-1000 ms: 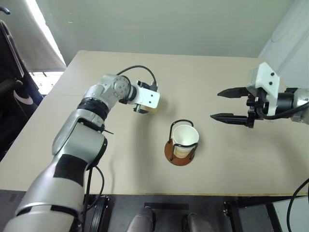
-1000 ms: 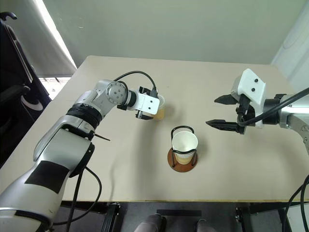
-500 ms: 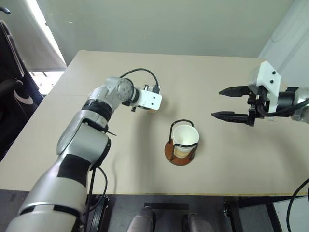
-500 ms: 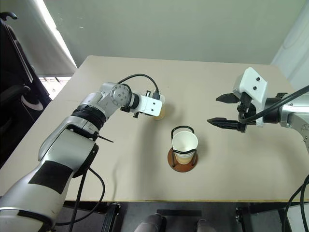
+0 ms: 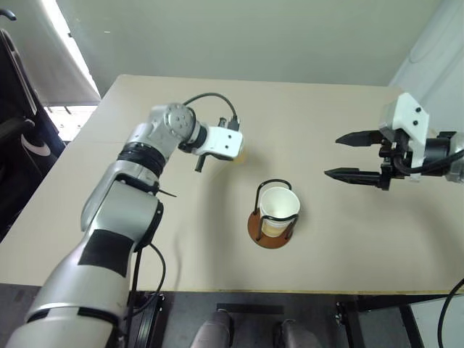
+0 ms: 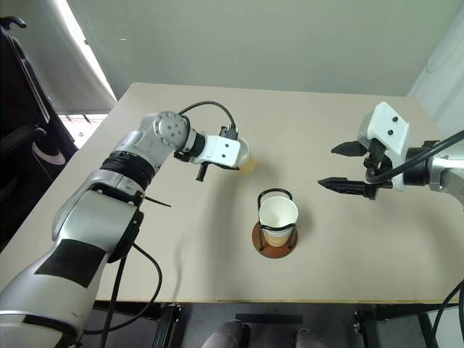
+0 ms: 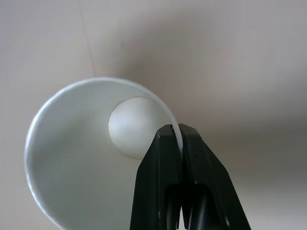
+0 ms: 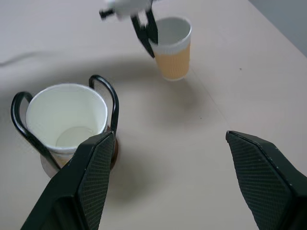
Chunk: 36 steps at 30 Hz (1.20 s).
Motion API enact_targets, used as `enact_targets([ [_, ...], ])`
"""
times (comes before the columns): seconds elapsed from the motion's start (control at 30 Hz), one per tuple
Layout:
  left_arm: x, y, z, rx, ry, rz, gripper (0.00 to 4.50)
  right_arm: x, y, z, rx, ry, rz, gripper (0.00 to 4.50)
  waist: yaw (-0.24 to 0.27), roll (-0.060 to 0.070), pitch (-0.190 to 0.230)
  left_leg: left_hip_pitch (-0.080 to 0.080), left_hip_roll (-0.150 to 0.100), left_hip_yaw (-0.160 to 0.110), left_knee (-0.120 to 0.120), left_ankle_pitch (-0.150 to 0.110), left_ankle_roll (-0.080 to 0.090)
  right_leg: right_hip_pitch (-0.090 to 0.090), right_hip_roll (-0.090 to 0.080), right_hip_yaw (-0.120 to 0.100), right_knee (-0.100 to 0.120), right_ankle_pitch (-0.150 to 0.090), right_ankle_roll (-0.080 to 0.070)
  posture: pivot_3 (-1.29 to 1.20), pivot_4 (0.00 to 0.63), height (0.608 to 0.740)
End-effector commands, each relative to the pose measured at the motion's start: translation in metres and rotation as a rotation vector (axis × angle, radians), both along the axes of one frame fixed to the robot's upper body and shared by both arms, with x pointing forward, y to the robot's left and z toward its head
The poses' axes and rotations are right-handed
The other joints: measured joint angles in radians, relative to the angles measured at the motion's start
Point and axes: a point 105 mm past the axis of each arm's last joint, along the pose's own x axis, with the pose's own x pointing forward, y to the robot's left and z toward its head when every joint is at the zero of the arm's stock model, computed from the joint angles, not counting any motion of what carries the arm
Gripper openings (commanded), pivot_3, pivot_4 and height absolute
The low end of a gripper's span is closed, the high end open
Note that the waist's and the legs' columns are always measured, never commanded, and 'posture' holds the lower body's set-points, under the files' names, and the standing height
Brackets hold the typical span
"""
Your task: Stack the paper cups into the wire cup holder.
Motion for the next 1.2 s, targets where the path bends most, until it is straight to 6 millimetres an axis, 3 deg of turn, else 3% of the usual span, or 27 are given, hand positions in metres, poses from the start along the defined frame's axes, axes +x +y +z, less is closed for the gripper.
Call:
enact_targets([
  [0.03, -0.018, -0.011, 0.051, -0.080, -0.064, -0.134, 0.02, -0.005, -0.006, 0.012, -0.030, -0.053, 0.010, 3.79, 0.000, 0.000, 0.000, -0.001, 0.000, 0.001, 0.000, 0.000, 0.000, -0.001, 0.000, 0.000, 0.000, 0.000, 0.000, 0.00, 0.150, 0.740],
  [0.17, -0.045, -0.013, 0.092, -0.178, -0.019, -0.224, 0.02, -0.008, -0.010, 0.015, -0.038, -0.053, 0.010, 3.79, -0.003, 0.000, 0.000, -0.001, 0.001, 0.001, 0.000, 0.000, 0.000, -0.001, 0.000, 0.001, 0.001, 0.000, 0.000, 0.00, 0.150, 0.740],
  [0.47, -0.100, -0.025, 0.116, -0.218, 0.051, -0.394, 0.02, -0.025, -0.008, 0.010, -0.064, 0.012, 0.055, 3.79, -0.005, 0.001, 0.000, -0.001, 0.002, 0.002, 0.000, -0.001, 0.001, -0.001, -0.001, 0.001, 0.001, 0.000, 0.001, 0.00, 0.150, 0.740],
  [0.73, -0.119, -0.031, 0.103, -0.175, 0.208, -0.436, 0.02, -0.053, 0.004, 0.036, -0.029, 0.020, 0.114, 3.79, -0.006, 0.001, 0.000, 0.000, 0.001, 0.002, 0.001, -0.001, 0.001, 0.001, -0.002, 0.000, 0.001, 0.000, 0.001, 0.00, 0.150, 0.740],
  [1.0, -0.121, -0.037, 0.088, -0.092, 0.241, -0.471, 0.02, -0.071, 0.014, 0.046, -0.002, 0.025, 0.133, 3.79, -0.005, 0.002, 0.000, 0.001, 0.001, 0.001, 0.001, -0.001, 0.001, 0.002, -0.002, 0.000, 0.000, 0.000, 0.001, 0.00, 0.150, 0.740],
  [1.2, -0.132, -0.053, 0.078, -0.046, 0.286, -0.559, 0.02, -0.083, 0.021, 0.054, 0.002, 0.011, 0.141, 3.79, -0.003, 0.002, 0.000, 0.000, 0.000, 0.000, 0.001, -0.001, 0.001, 0.002, -0.002, -0.001, 0.000, 0.000, 0.002, 0.00, 0.150, 0.740],
])
